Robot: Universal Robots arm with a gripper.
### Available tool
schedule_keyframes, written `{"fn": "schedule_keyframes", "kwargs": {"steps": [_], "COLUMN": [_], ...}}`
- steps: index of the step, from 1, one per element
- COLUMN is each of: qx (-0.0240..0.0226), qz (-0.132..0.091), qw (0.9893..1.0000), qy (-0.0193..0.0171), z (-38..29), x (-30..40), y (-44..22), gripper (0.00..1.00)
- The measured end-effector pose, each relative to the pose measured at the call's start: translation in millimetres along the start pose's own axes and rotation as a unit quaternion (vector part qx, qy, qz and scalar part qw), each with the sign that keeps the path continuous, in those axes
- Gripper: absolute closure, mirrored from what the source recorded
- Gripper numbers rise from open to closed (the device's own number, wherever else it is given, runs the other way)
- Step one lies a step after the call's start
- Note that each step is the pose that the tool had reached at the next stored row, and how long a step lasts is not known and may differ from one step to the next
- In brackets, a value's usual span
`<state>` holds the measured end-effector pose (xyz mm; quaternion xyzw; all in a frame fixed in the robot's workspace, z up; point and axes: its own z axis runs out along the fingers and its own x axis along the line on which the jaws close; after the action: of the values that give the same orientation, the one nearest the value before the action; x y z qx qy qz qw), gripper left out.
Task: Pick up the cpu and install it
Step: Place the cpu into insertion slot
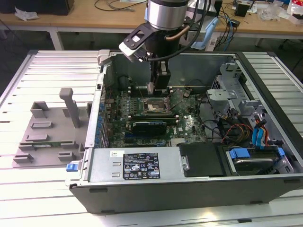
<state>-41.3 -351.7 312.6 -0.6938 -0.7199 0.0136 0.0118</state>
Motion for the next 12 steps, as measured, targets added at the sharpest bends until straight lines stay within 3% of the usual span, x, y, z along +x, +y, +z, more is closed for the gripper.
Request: {"fn": "schedule_keyframes", "kwargs": {"steps": [7,12], "qx": [0.0,0.0], "qz": [0.0,0.0], "qw": [1.0,1.0], "qy": [0.0,0.0], "z": [3.9,10.4], "x": [1.3,5.3], "y": [0.2,0.6], "gripper": [0.45,0.45]}}
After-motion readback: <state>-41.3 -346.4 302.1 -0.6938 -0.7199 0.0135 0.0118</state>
